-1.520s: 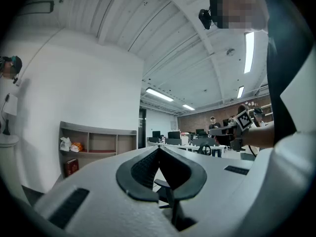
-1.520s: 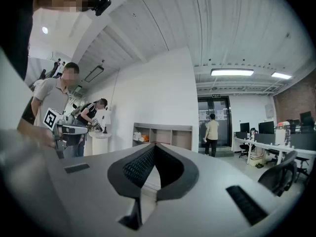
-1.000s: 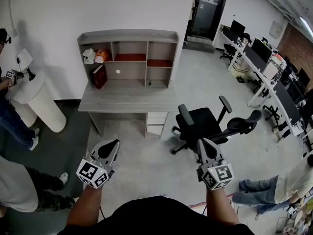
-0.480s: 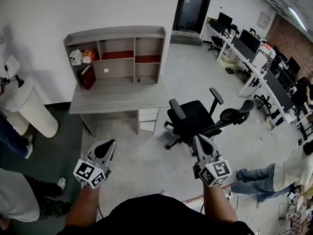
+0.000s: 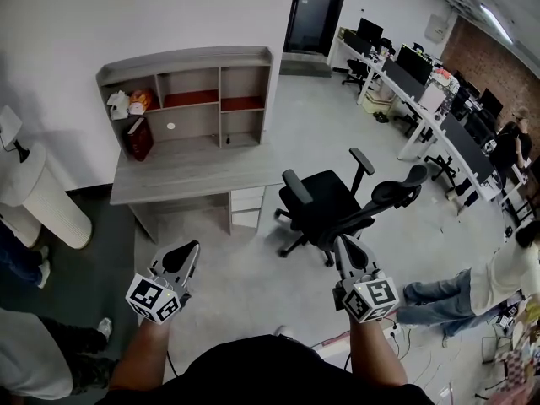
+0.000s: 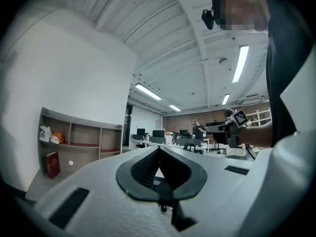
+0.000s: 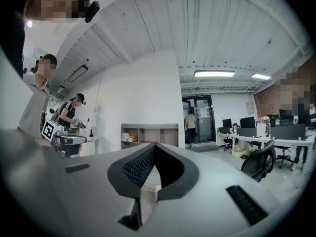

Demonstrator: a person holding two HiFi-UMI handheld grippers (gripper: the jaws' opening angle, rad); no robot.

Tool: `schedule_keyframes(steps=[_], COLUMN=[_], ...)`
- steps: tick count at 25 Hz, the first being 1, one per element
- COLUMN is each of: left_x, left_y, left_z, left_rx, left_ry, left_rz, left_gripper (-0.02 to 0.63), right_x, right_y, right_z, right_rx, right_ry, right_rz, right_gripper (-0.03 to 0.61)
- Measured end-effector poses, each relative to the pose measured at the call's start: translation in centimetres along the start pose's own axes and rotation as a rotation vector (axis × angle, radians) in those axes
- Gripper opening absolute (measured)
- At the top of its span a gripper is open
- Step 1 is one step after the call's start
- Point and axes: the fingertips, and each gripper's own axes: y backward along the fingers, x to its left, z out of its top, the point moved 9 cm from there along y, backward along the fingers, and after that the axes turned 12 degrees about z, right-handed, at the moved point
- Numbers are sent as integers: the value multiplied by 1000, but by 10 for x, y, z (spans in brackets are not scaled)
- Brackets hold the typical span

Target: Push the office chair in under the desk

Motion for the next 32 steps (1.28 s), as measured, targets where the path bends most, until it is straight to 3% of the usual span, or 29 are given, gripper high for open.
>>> schedule_keyframes(steps=[5, 11, 23, 32], left_x=[-1, -14, -87, -157], left_y=[-13, -61, -233, -362], left_z=[-6, -14, -40, -56], left_rx=[4, 32, 101, 125], left_ry=[14, -4, -19, -18], left_rz=[-4, -45, -79, -109], left_gripper=[15, 14, 14, 15], right_x=[-16, -65, -255, -379], right_y=[-1, -2, -3, -2], right_z=[-4, -10, -34, -33], right_rx=[12, -30, 8, 39], right_ry=[-7, -50, -92, -108], right_rz=[-8, -31, -83, -47], right_gripper=[8, 8, 8, 8])
